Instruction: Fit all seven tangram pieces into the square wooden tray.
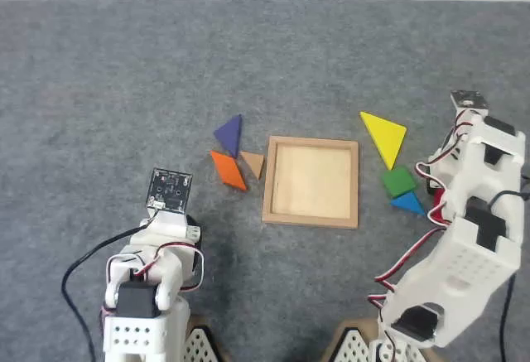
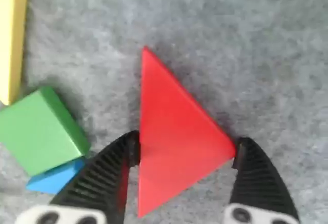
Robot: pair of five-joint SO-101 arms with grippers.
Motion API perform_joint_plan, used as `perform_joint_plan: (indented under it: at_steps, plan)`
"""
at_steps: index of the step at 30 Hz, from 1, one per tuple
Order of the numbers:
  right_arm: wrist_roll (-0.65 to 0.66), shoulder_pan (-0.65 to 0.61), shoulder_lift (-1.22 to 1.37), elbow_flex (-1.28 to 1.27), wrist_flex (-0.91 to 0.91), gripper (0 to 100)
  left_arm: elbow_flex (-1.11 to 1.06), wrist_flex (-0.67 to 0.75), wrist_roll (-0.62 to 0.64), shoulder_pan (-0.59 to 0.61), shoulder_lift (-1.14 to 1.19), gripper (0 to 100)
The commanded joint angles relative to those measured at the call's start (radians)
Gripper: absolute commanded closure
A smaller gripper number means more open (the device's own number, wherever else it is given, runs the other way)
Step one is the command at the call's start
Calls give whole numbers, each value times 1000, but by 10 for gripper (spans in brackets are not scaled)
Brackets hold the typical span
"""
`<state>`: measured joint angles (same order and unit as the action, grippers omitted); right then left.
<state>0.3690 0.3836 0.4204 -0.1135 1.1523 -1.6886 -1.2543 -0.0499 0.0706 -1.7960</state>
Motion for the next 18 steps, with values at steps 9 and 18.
perform_joint_plan:
  at_steps: [9, 18]
  plan:
    - [3, -13, -294, 26, 179, 816, 5, -5, -8, 5, -17, 953]
    - [-55, -182, -472, 26, 274, 814, 5, -5, -8, 5, -17, 953]
